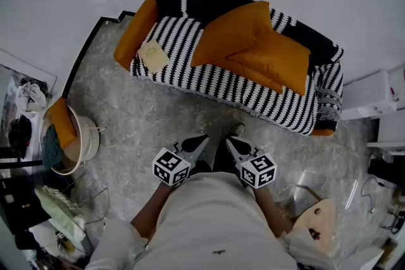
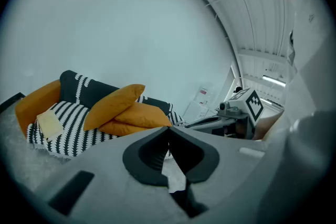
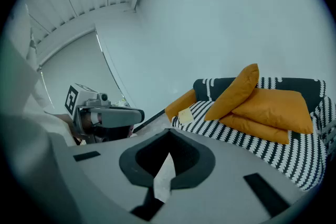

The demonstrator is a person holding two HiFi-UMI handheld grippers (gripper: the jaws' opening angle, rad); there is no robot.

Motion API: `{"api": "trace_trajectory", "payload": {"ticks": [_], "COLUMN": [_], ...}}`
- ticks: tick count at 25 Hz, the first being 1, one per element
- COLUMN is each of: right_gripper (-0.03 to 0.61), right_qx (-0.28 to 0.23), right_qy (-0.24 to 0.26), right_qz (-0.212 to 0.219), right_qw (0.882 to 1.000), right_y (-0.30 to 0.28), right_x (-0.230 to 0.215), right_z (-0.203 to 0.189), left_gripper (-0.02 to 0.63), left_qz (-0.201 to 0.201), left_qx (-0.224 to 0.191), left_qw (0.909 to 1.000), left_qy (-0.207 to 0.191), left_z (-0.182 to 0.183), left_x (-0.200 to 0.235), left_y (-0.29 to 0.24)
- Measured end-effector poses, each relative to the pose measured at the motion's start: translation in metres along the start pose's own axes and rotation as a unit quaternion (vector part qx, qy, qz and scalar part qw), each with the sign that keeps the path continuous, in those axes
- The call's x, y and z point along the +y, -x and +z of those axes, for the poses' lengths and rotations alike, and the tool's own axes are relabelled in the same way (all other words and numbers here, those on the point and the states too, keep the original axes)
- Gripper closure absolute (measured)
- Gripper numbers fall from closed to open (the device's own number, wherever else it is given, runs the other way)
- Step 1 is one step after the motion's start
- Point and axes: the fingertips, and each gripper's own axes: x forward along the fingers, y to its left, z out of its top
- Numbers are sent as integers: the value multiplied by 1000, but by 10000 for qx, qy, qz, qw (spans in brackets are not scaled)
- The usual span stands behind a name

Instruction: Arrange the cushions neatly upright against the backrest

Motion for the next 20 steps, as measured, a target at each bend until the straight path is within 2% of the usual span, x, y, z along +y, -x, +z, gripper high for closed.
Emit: {"api": "trace_trajectory", "payload": {"ticks": [9, 20], "right_gripper": [572, 572], "right_qx": [62, 69], "right_qy": [-111, -820], "right_qz": [-92, -652], "right_qw": [9999, 9945], "right_y": [4, 26], "right_x": [-17, -83], "right_z": [-1, -10], "left_gripper": [601, 601], "left_qz": [-196, -652], "left_qx": [206, 608], "left_qw": [9995, 9959], "left_qy": [107, 119], "left_z": [-2, 2], "left_x": [-3, -14], "left_y": [-24, -88]}}
